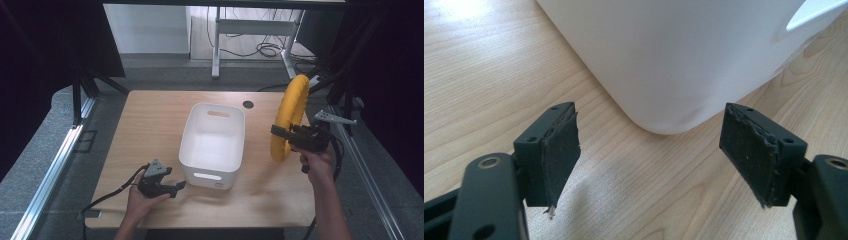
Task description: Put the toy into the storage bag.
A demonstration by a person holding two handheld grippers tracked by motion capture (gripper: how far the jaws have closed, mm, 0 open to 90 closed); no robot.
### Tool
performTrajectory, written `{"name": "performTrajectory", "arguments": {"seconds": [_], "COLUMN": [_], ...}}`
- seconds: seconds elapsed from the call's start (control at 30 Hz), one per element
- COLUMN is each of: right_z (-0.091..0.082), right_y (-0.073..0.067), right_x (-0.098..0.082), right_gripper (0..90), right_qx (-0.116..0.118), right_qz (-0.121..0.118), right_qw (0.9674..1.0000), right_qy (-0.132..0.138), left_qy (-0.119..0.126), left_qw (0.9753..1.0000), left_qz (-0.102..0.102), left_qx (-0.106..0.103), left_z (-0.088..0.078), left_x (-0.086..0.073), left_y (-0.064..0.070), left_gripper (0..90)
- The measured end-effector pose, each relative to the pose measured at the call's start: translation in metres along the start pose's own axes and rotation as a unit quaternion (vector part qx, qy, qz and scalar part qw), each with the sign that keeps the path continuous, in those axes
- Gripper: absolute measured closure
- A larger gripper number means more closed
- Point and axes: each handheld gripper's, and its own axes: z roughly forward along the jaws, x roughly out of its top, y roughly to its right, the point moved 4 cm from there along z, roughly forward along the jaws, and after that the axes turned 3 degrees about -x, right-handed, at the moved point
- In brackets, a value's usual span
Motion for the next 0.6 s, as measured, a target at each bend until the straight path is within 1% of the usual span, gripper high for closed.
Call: {"name": "performTrajectory", "arguments": {"seconds": [0.27, 0.4, 0.43, 0.47, 0.57, 0.6], "right_z": [0.01, 0.014, 0.015, 0.015, 0.018, 0.019], "right_y": [-0.01, -0.016, -0.018, -0.019, -0.022, -0.023], "right_x": [0.002, 0.002, 0.002, 0.002, 0.001, 0.0], "right_gripper": [49.8, 49.7, 49.7, 49.7, 49.7, 49.7], "right_qx": [-0.016, -0.015, -0.015, -0.015, -0.019, -0.019], "right_qz": [-0.01, -0.013, -0.009, -0.012, -0.011, -0.01], "right_qw": [0.9989, 0.9981, 0.9979, 0.9976, 0.9964, 0.9964], "right_qy": [0.042, 0.058, 0.063, 0.067, 0.082, 0.082], "left_qy": [0.0, -0.003, -0.003, -0.002, -0.002, -0.003], "left_qw": [1.0, 1.0, 1.0, 1.0, 1.0, 1.0], "left_qz": [0.003, 0.004, 0.004, 0.003, 0.003, 0.003], "left_qx": [0.005, 0.005, 0.005, 0.006, 0.005, 0.005], "left_z": [-0.001, -0.001, -0.001, -0.001, 0.0, 0.0], "left_x": [0.0, 0.0, 0.0, 0.0, -0.001, -0.001], "left_y": [-0.001, -0.001, -0.001, -0.001, 0.0, 0.0], "left_gripper": [24.0, 24.0, 24.0, 24.0, 24.0, 24.0]}}
